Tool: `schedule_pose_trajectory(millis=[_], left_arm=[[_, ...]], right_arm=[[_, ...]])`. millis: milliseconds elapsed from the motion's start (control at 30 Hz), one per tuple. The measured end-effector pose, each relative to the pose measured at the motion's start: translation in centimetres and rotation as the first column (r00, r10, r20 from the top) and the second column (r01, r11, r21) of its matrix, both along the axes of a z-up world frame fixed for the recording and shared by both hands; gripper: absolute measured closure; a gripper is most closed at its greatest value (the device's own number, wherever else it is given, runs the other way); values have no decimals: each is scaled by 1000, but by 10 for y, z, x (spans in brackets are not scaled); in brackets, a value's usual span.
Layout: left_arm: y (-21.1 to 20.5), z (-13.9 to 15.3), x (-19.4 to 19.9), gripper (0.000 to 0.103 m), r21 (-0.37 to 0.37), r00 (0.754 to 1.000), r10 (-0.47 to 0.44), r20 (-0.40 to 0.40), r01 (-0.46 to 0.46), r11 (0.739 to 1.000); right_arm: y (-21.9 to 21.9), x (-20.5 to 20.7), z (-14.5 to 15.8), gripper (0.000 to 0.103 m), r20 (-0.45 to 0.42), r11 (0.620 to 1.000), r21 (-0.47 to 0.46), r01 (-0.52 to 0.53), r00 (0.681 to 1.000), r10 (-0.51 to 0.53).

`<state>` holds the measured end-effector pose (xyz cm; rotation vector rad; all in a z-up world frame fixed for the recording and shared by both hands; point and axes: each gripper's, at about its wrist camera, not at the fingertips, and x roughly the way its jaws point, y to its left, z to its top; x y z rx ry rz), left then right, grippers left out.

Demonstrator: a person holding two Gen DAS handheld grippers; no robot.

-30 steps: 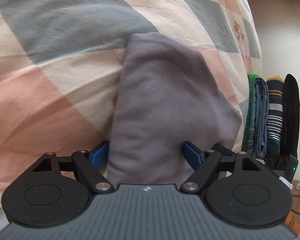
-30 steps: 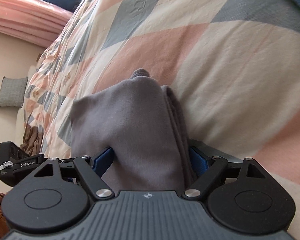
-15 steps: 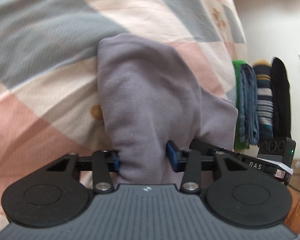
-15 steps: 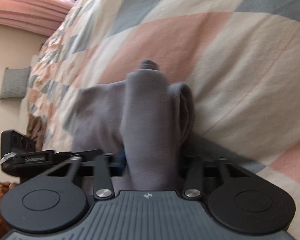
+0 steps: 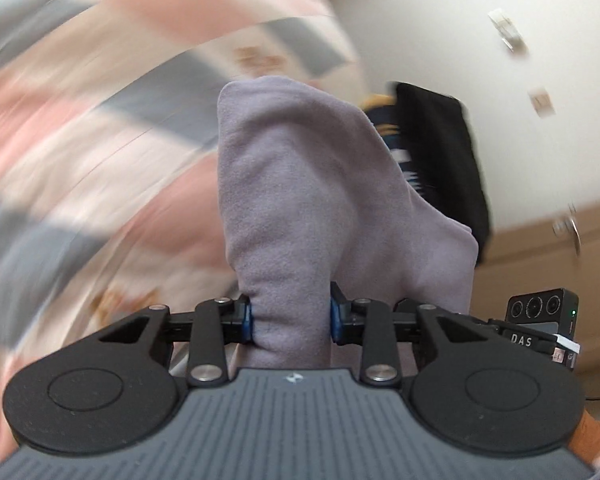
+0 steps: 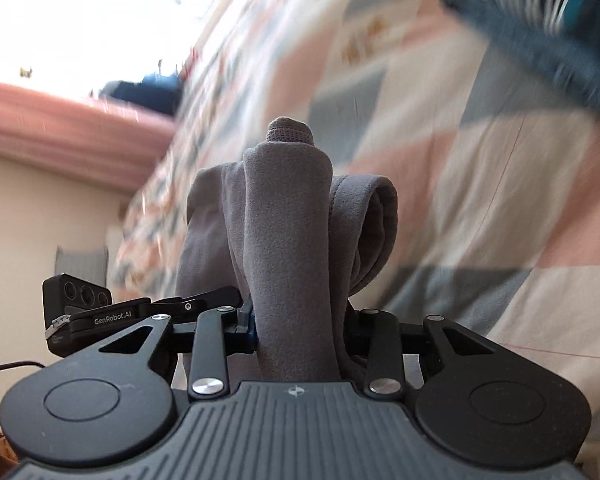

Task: Fold clothes
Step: 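Lift the pants bundle with both grippers and carry it onto the clothes stack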

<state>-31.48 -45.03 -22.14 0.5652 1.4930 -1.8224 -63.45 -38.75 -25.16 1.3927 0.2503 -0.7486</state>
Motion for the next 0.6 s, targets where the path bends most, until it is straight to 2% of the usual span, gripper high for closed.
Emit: schedule_pose_trajectory(millis=[67, 133, 200, 267, 333, 433, 533, 600], left_arm=[[-27, 23, -24, 75, -30, 996, -90, 4, 90, 995], [-58, 46, -56, 75, -68, 983, -185, 17, 186, 980], [-88, 69, -93, 75, -111, 961, -275, 27, 276, 955], [-120, 92, -134, 75, -155, 935, -352, 33, 353, 923], [-151, 113, -177, 75, -196, 905, -423, 38, 422, 885], [-197, 135, -241, 74, -238, 851, -522, 60, 520, 820], [-237, 139, -301, 74, -230, 795, -598, 100, 603, 764], [-259, 131, -335, 74, -210, 757, -639, 135, 652, 729]], right_arm=[[6, -13, 21, 68, 11, 996, -25, 88, 996, -87], [10, -32, 41, 68, 24, 982, -48, 184, 983, -183], [8, -53, 60, 68, 40, 955, -74, 287, 958, -284], [6, -77, 77, 68, 65, 915, -100, 391, 920, -386], [4, -100, 95, 68, 93, 863, -122, 490, 871, -482], [-4, -140, 108, 68, 159, 769, -111, 629, 776, -611], [-18, -175, 105, 68, 221, 687, -60, 724, 681, -698], [-29, -193, 95, 68, 244, 645, -15, 764, 629, -739]])
